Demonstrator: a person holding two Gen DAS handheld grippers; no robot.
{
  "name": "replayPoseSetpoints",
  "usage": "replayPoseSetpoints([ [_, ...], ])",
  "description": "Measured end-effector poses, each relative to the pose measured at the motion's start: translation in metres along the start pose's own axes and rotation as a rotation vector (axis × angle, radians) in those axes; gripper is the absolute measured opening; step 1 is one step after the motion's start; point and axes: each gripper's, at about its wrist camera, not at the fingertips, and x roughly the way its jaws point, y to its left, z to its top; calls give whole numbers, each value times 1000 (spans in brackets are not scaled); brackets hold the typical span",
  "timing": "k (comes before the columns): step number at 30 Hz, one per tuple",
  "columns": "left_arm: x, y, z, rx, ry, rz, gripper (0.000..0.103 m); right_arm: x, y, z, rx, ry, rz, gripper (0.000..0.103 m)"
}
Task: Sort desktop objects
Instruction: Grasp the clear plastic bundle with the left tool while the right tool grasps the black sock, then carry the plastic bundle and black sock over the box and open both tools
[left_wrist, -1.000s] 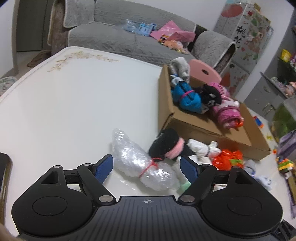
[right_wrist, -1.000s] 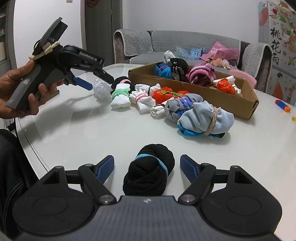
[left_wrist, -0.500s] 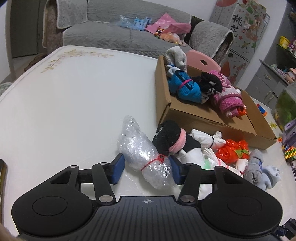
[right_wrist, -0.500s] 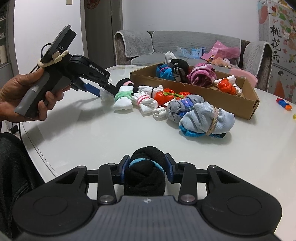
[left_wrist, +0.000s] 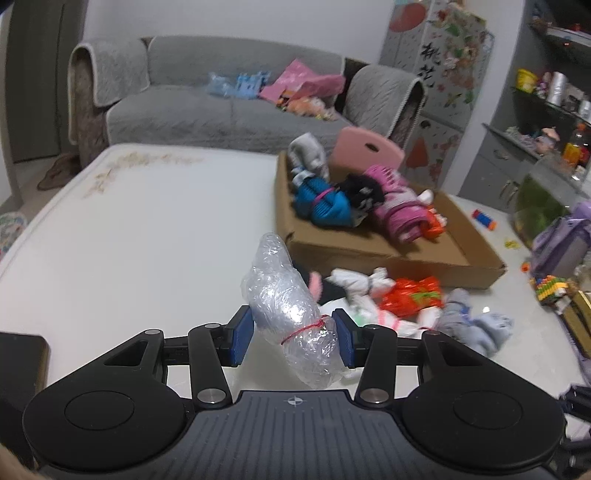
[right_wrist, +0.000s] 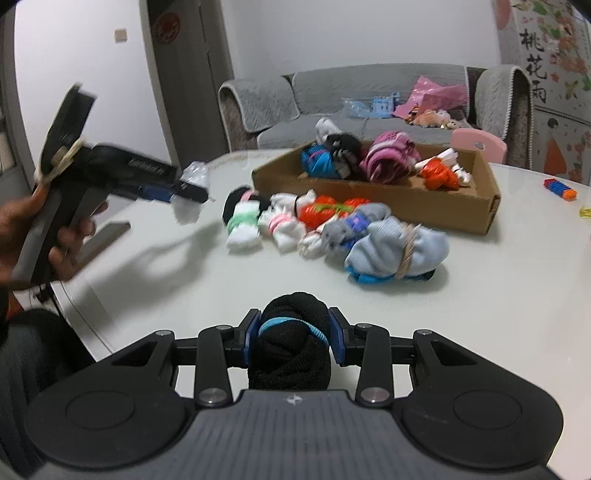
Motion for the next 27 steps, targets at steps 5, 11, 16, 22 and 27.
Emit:
replayPoseSetpoints([
  [5,-20,-15,13,51,-48,-10,53,-16,-12,21,23,-46,2,35],
  [11,-26,-37,53,109,-97,-27,53,-35,-35,72,16,-146,-24,35],
  [16,-10,-57,94,127,-103,-60,53,-30,-65,130,10,-207,-60,35],
  [22,34,-79,132,171,-70,-52,53,8,-103,193,38,-207,-91,35],
  [27,81,-92,150,214,-17,-29,53,48,-124,216,56,-169,-116,35],
])
